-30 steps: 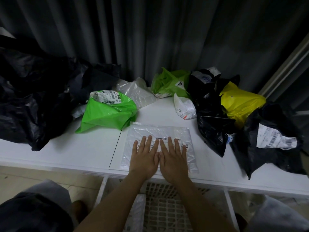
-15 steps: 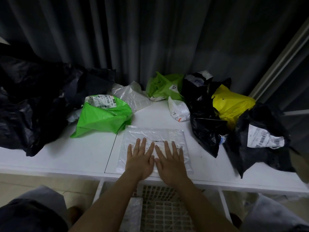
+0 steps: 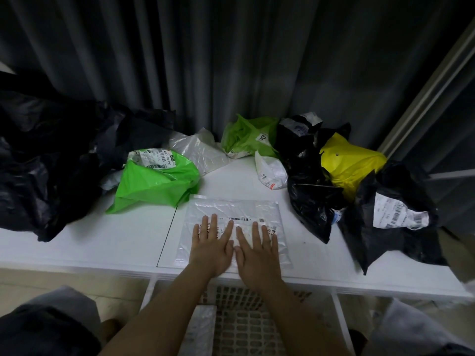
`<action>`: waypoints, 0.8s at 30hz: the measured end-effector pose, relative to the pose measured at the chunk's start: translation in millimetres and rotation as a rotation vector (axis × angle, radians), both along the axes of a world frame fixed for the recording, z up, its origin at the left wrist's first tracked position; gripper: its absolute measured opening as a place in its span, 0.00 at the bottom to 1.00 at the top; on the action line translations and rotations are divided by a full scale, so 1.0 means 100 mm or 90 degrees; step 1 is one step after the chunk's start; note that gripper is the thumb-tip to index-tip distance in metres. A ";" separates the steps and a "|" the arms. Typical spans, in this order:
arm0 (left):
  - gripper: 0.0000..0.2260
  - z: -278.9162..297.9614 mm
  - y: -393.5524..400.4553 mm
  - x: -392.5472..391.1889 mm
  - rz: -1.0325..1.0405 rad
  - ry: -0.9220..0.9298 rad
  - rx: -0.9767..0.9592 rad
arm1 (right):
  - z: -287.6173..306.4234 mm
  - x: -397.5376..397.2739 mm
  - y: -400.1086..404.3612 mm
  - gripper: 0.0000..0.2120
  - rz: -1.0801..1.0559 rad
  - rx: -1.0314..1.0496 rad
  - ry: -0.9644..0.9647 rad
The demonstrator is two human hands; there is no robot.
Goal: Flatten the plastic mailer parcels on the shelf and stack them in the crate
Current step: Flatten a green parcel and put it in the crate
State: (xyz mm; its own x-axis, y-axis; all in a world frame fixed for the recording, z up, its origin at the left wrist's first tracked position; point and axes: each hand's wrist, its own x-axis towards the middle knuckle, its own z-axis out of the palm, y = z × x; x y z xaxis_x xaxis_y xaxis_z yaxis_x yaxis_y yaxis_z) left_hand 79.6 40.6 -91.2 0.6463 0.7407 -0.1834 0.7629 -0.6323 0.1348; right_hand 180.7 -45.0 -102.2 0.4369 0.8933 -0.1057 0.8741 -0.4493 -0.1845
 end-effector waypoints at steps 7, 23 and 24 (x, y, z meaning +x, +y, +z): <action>0.25 0.22 0.14 0.02 -0.029 0.073 -0.081 | 0.40 0.13 0.06 0.24 0.052 -0.086 0.006; 0.17 0.69 0.89 0.62 -0.008 -0.160 0.084 | 0.51 1.00 1.69 0.31 -0.167 0.234 -0.103; 0.17 0.68 0.95 0.66 -0.007 -0.162 0.096 | 0.46 1.06 1.78 0.29 -0.181 0.231 -0.157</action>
